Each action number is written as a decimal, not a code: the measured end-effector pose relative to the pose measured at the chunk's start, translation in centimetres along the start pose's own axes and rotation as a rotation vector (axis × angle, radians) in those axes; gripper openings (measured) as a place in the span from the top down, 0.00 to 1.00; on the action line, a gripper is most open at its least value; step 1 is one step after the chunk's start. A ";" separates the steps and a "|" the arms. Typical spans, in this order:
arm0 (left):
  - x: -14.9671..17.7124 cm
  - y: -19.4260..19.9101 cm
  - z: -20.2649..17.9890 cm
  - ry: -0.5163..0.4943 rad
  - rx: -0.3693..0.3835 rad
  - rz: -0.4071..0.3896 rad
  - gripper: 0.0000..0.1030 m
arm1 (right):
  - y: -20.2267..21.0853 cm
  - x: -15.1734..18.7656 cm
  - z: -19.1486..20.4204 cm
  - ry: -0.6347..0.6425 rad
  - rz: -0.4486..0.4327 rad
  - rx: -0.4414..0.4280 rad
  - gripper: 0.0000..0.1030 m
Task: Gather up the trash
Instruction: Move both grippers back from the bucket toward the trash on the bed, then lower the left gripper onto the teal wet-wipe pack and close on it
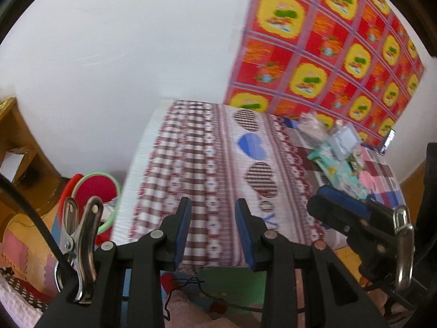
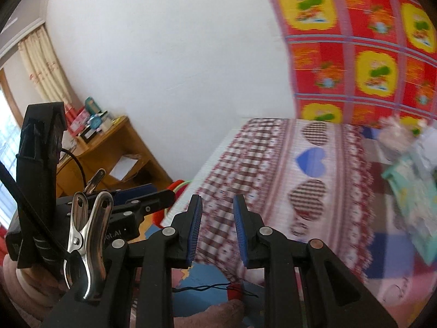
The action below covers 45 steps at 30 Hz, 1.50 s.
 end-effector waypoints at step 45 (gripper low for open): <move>-12.9 -17.5 -21.4 -0.419 0.355 0.142 0.62 | 8.9 -0.4 -25.7 -0.596 -0.096 0.583 0.66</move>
Point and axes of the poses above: each gripper's, at about its wrist camera, not at the fingertips, and y roughly against the way its jaws point, z to its left, x to its underside, the point moved 2 cm from there along -y, roughly the way its jaws point, and after that the axes turned 11 degrees about -y, right-handed, at the moved point
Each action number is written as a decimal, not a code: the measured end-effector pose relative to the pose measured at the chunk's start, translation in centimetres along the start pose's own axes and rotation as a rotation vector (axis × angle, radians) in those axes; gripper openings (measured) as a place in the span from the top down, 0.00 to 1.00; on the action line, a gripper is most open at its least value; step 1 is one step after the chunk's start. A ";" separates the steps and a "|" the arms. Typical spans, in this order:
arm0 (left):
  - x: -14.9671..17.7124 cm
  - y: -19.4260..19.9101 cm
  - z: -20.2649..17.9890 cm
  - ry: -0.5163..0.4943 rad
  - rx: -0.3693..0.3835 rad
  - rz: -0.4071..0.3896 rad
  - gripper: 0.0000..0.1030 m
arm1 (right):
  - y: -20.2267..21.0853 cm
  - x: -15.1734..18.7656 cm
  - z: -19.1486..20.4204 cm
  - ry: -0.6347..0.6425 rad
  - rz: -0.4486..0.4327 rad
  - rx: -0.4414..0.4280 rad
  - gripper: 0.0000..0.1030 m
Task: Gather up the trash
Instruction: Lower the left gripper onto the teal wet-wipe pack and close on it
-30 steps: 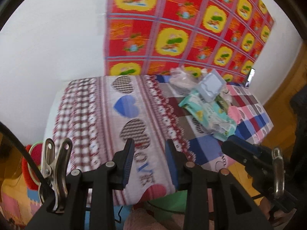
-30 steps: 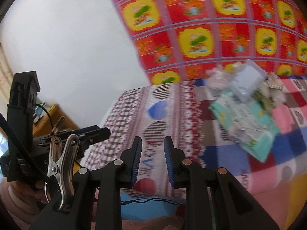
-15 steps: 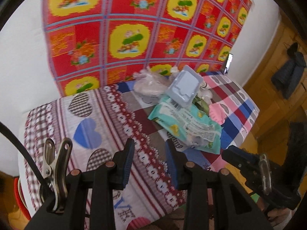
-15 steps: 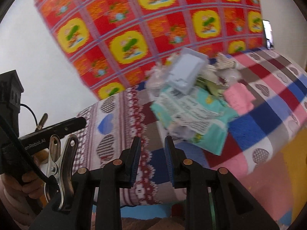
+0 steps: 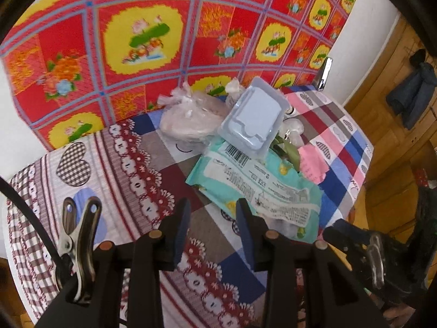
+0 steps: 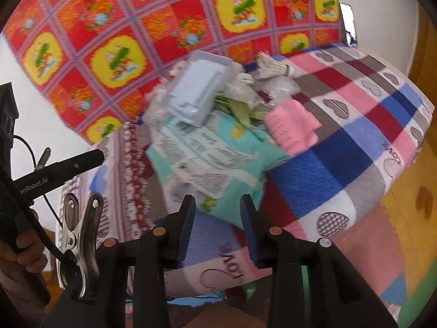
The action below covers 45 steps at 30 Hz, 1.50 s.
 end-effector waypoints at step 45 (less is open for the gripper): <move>-1.4 -10.9 1.3 0.105 0.047 0.245 0.59 | -8.6 -3.3 -2.1 0.059 0.325 -0.142 0.53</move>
Point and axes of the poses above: each gripper's, at about its wrist camera, not at the fingertips, and y roughly against the way its jaws point, z to its left, x to its underside, the point moved 2 cm from there along -y, roughly the way its jaws point, and after that the axes turned 11 degrees about -y, right-handed, at the moved point
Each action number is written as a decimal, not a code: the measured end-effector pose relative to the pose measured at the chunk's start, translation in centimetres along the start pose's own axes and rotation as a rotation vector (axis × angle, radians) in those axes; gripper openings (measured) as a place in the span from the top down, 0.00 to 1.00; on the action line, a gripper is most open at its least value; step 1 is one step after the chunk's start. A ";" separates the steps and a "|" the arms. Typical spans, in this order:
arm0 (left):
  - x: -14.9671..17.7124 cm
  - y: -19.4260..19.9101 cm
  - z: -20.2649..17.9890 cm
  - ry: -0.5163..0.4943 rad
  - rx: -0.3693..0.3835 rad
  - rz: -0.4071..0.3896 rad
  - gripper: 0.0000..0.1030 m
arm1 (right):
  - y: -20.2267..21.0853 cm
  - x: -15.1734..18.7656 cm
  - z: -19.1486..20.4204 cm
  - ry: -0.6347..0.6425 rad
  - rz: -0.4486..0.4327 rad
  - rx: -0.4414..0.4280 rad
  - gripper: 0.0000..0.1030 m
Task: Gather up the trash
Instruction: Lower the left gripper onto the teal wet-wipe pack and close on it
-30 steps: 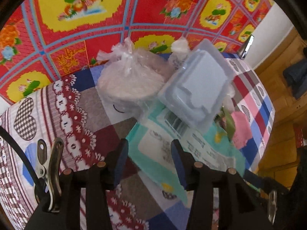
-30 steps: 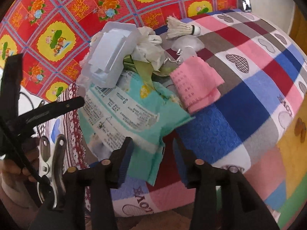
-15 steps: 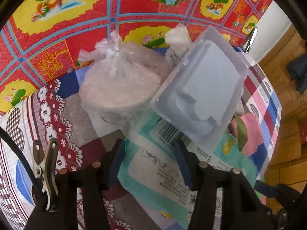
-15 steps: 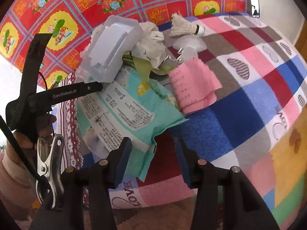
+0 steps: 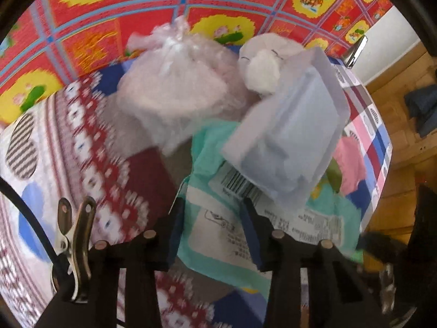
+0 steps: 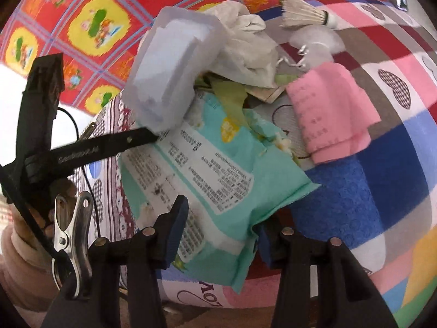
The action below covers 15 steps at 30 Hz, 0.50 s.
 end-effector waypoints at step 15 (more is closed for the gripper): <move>9.4 5.8 3.3 0.143 -0.062 0.005 0.60 | -2.4 1.5 5.5 0.162 0.067 -0.015 0.53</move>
Point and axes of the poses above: each gripper's, at about its wrist camera, not at the fingertips, and y roughly against the way its jaws point, z to its left, x to its underside, the point moved 2 cm from there along -y, roughly the way its jaws point, and after that the axes turned 11 degrees about -y, right-handed, at the moved point
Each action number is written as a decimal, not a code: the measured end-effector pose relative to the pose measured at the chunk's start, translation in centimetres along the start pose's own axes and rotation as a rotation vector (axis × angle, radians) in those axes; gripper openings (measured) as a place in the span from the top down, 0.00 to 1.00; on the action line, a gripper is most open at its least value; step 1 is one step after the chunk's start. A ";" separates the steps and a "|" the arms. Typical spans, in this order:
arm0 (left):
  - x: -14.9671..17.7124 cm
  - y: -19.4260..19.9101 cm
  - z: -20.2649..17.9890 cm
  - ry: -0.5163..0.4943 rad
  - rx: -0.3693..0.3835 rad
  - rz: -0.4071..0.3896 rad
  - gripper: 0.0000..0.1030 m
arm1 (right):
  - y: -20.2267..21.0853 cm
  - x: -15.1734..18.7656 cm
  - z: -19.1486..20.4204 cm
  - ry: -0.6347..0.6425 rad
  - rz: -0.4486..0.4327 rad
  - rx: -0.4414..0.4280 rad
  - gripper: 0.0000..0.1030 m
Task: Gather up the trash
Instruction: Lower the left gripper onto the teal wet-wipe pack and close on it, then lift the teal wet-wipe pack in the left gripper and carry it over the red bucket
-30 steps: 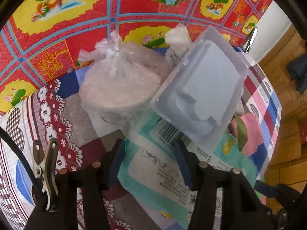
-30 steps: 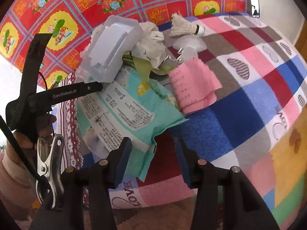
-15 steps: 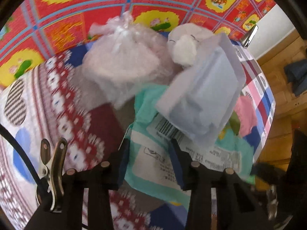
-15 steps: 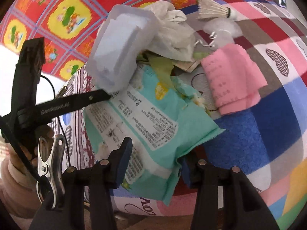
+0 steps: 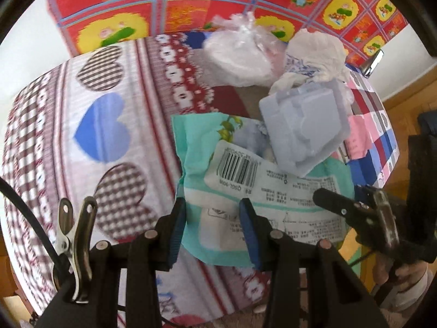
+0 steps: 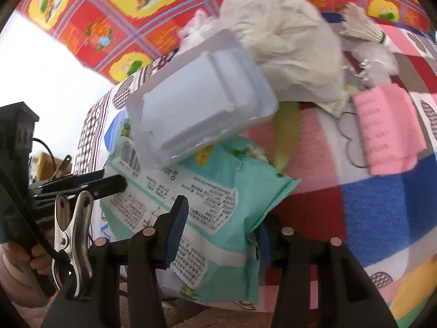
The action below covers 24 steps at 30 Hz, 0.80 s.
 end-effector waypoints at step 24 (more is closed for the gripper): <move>7.4 6.8 7.8 0.074 -0.053 -0.112 0.61 | 0.3 2.2 10.8 0.144 -0.093 -0.046 0.59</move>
Point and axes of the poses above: each gripper's, at about its wrist camera, not at the fingertips, and y roughly against the way its jaws point, z to its left, x to its underside, the point moved 2 cm from there along -y, roughly the way its jaws point, and after that the axes turned 11 degrees about -y, right-handed, at the moved point
